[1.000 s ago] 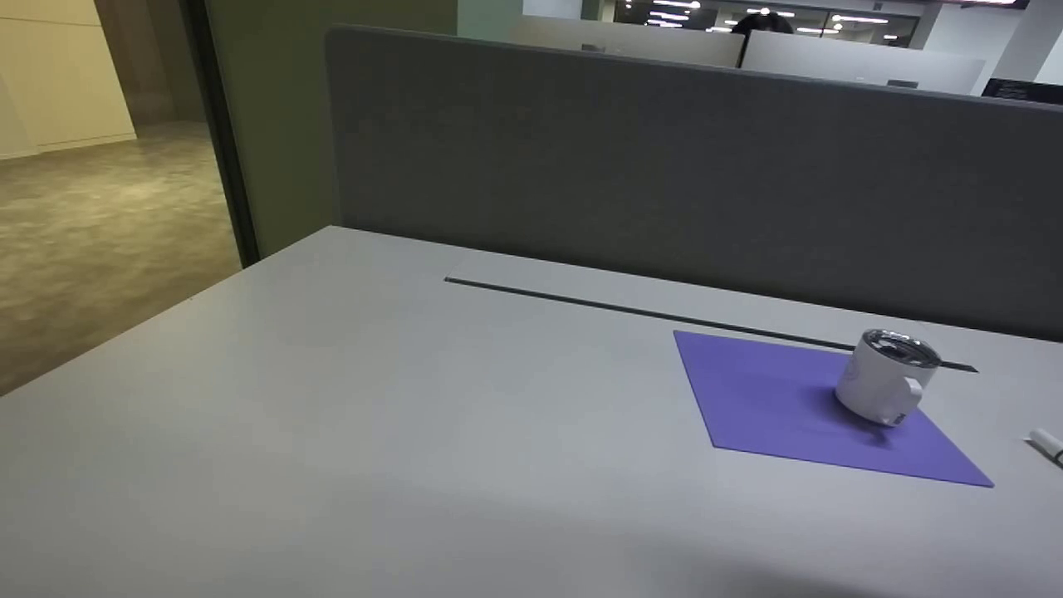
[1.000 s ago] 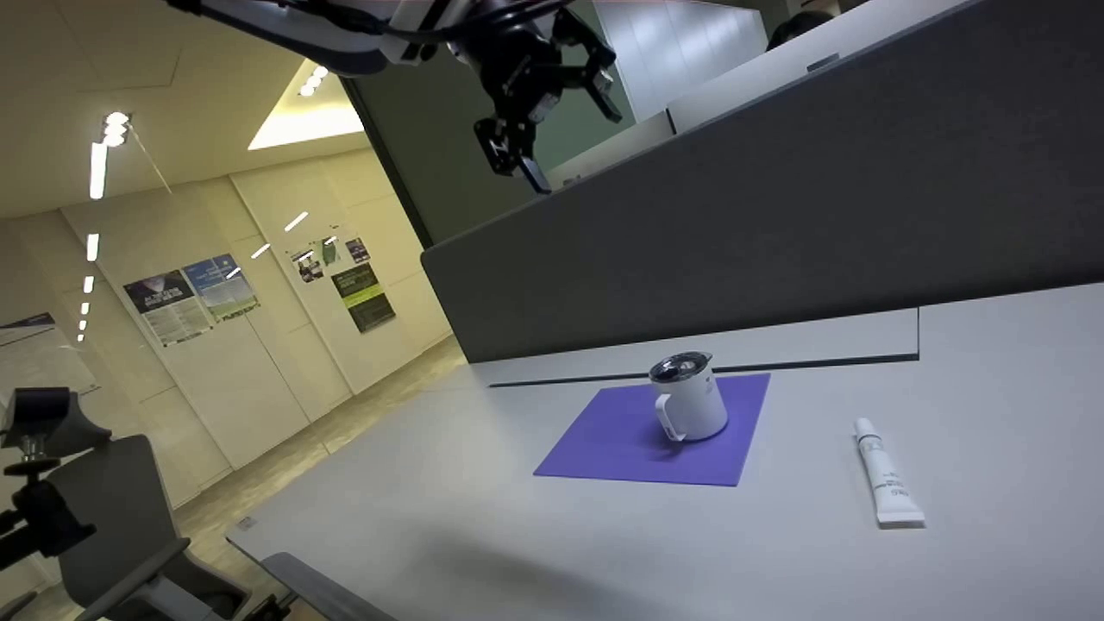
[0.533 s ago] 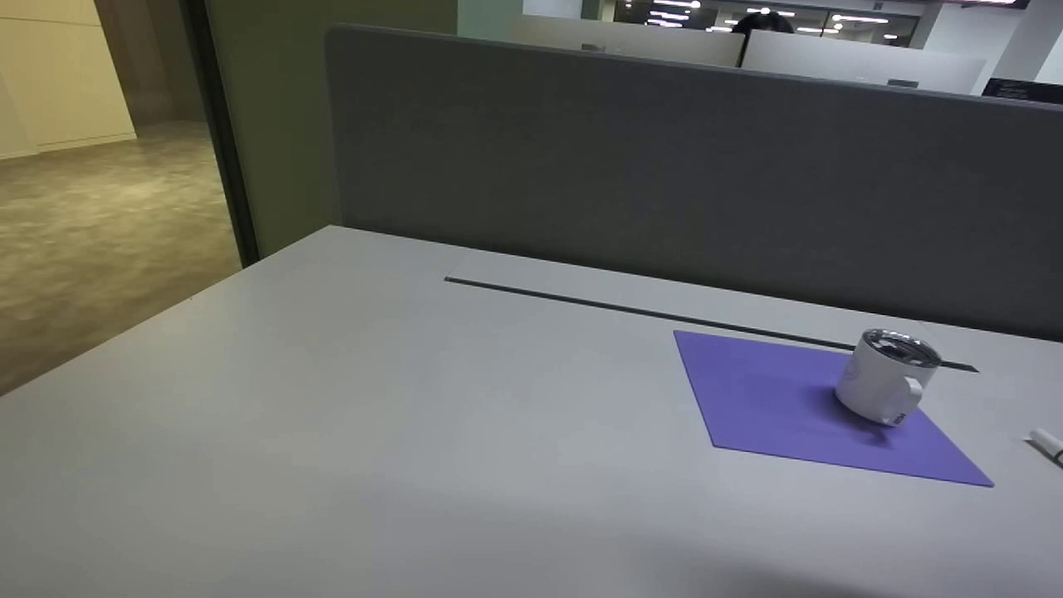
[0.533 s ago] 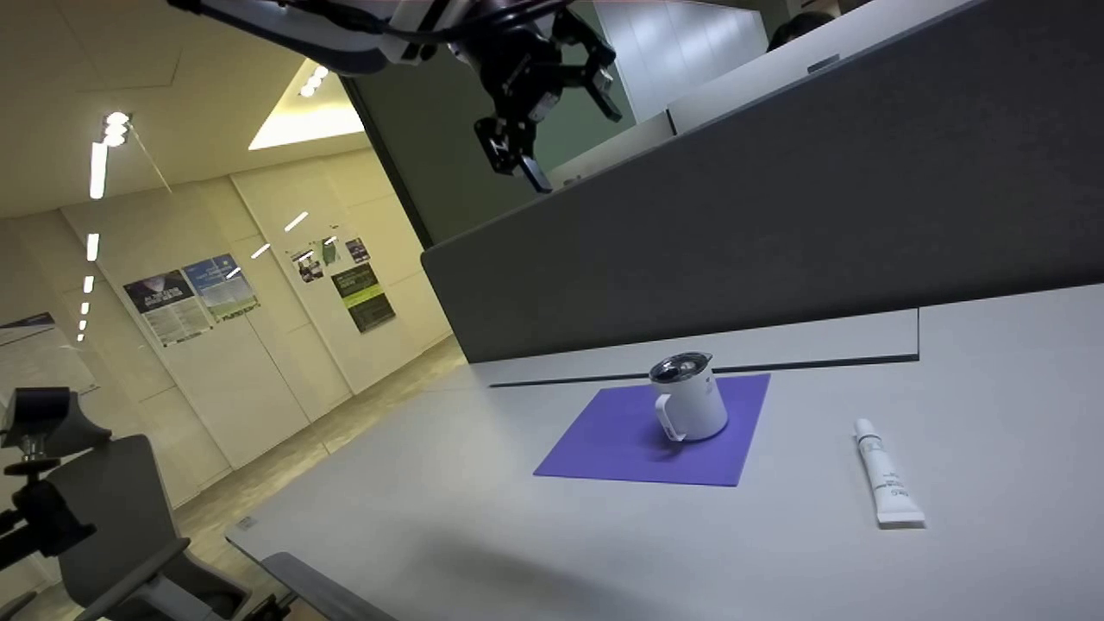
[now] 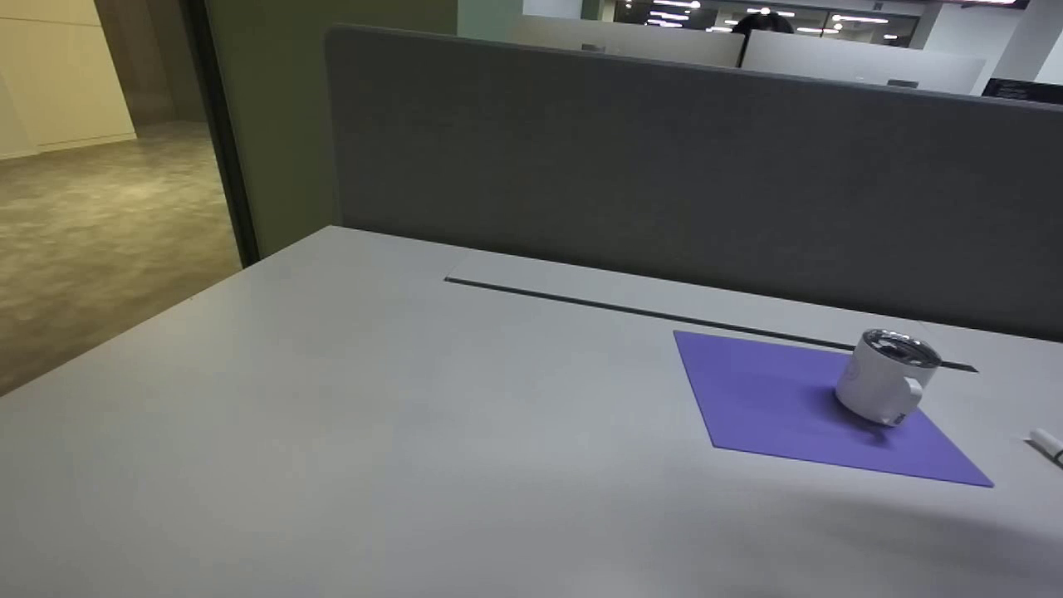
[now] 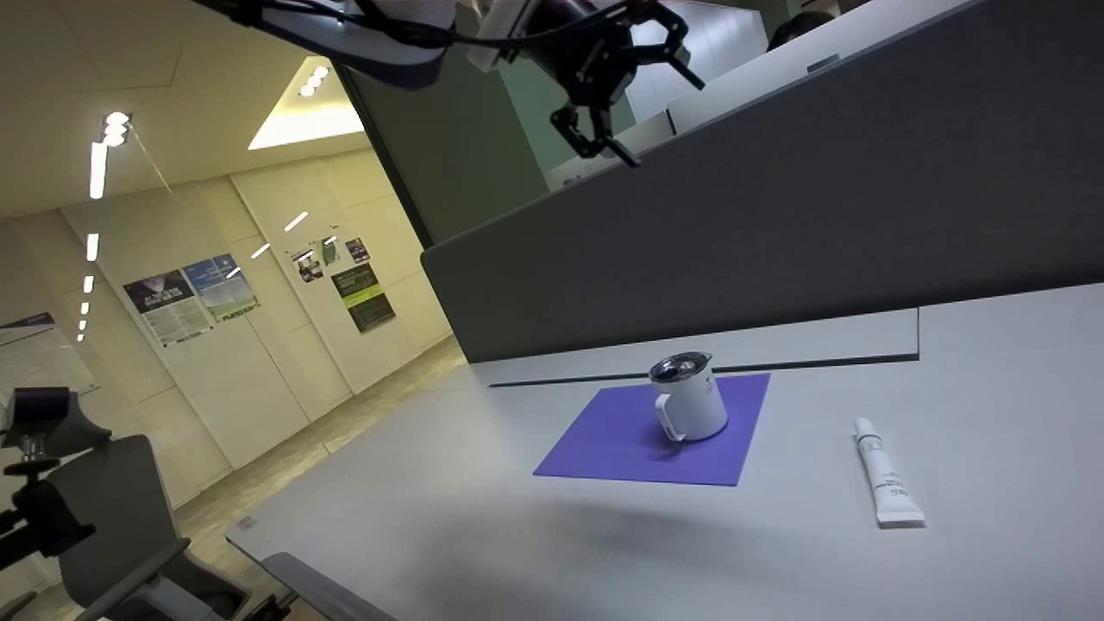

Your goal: Open then close the sliding lid on the travel mug

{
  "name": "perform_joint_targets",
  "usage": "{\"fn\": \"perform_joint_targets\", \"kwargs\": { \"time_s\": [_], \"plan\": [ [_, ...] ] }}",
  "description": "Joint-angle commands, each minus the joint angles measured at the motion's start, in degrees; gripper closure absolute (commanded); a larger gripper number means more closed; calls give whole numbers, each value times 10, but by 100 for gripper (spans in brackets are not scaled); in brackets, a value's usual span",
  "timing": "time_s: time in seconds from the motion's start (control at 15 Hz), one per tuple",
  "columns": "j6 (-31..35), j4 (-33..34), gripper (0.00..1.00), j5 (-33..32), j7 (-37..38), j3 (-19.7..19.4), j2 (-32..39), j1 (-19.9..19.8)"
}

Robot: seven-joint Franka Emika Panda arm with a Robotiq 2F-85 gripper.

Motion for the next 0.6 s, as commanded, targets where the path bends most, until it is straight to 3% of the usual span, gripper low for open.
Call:
{"fn": "perform_joint_targets", "kwargs": {
  "time_s": [0.0, 0.33, 0.53],
  "plan": [
    [65, 77, 30, 0, -36, -4, 91, -7],
    [91, 136, 66, 62, -119, 15, 183, -14],
    [86, 139, 86, 75, -153, 27, 210, -8]
  ]
}}
